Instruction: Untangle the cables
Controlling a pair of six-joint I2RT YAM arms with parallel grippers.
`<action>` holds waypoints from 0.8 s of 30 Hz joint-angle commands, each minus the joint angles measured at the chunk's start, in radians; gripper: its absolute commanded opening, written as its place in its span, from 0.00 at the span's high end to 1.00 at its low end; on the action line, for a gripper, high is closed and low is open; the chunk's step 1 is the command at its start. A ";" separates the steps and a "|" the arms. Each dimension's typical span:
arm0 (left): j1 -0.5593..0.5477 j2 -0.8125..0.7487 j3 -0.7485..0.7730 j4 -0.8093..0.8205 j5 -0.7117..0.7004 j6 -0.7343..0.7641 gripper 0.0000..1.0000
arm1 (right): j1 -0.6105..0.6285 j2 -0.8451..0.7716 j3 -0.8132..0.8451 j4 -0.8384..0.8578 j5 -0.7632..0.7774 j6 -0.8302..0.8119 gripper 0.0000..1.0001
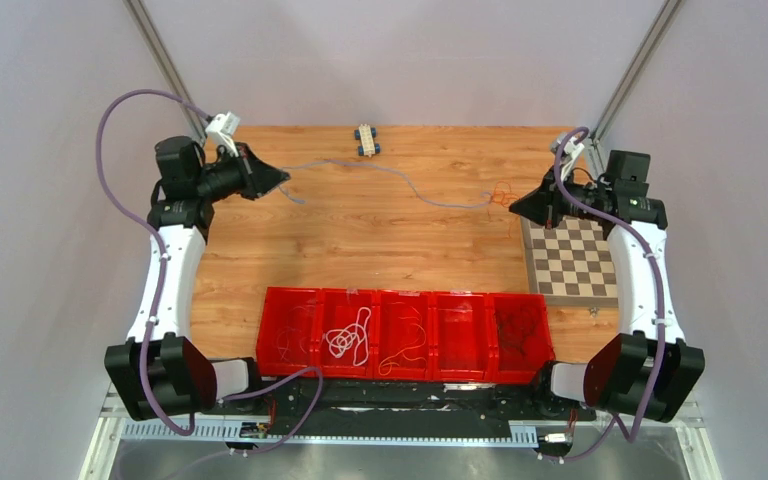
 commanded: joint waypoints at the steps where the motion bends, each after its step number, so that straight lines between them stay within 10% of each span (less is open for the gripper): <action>1: 0.095 -0.034 0.034 -0.027 -0.058 0.056 1.00 | -0.070 -0.037 0.049 -0.053 -0.038 -0.069 1.00; 24: 0.297 -0.035 -0.096 -0.213 -0.385 0.149 1.00 | -0.130 -0.104 0.178 -0.080 -0.181 0.087 1.00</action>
